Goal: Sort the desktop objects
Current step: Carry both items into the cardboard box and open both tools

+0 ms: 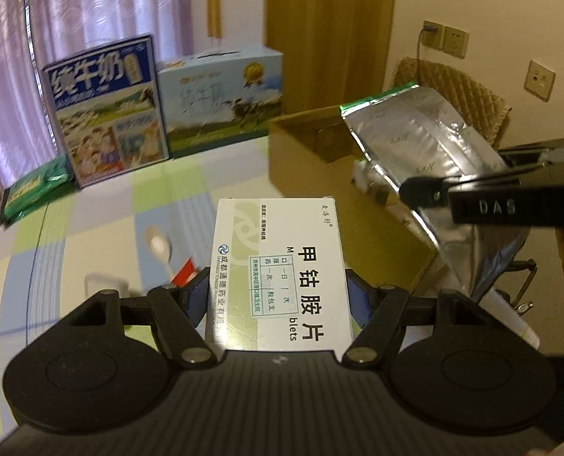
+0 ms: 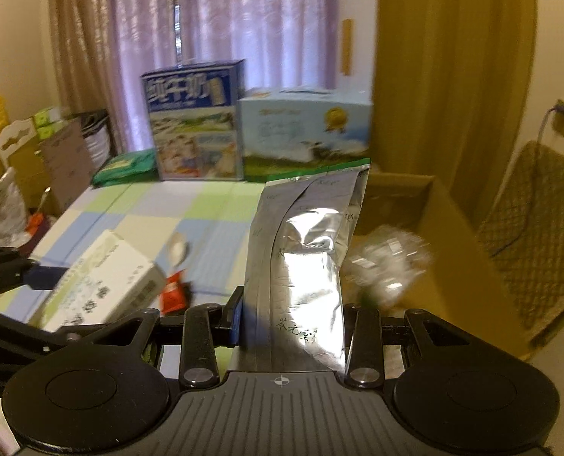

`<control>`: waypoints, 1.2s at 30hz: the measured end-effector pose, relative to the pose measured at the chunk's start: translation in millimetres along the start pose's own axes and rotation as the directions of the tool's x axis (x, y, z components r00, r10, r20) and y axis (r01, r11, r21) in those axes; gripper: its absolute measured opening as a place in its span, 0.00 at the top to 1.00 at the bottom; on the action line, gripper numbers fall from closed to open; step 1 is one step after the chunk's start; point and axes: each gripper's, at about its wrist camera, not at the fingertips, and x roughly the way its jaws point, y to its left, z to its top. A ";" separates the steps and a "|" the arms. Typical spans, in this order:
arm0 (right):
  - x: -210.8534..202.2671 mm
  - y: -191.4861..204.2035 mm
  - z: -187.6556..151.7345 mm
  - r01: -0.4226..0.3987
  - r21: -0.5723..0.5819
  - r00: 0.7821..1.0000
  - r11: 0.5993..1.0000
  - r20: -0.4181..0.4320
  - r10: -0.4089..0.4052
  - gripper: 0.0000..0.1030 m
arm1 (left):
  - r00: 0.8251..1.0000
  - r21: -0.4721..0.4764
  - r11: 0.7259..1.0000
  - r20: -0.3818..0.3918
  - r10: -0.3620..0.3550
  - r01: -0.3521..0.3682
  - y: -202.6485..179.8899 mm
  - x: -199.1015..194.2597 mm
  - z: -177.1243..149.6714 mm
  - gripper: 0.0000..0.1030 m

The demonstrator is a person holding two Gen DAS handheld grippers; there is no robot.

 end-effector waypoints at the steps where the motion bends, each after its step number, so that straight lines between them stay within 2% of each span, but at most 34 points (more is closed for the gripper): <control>1: 0.1 -8.4 2.8 0.011 0.003 1.000 1.000 0.000 -0.011 0.66 | 1.000 0.005 1.000 0.001 -0.005 0.005 -3.8 2.3 4.1 0.35; 8: 23.3 -61.8 29.5 0.062 0.019 0.998 0.998 -0.017 -0.062 0.66 | 1.000 0.026 0.999 0.001 -0.030 0.029 -21.2 27.0 31.9 0.35; 13: 51.2 -71.5 39.5 0.068 -0.010 0.997 0.998 -0.046 -0.069 0.66 | 0.999 0.034 0.998 -0.005 -0.044 0.044 -25.2 48.0 45.4 0.35; 22: 88.8 -75.8 19.0 0.068 -0.052 0.994 0.996 -0.087 -0.072 0.66 | 0.997 0.032 0.997 -0.011 -0.077 0.077 -24.3 83.0 60.4 0.35; 27: 97.6 -91.5 18.6 0.117 -0.063 0.990 0.991 -0.068 -0.121 0.66 | 0.996 0.036 0.995 -0.019 -0.088 0.089 -27.1 95.8 63.3 0.35; 36: 98.0 -131.5 17.4 0.196 -0.045 0.973 0.980 -0.117 -0.200 0.67 | 0.994 0.053 0.993 -0.022 -0.105 0.106 -37.9 105.2 73.5 0.35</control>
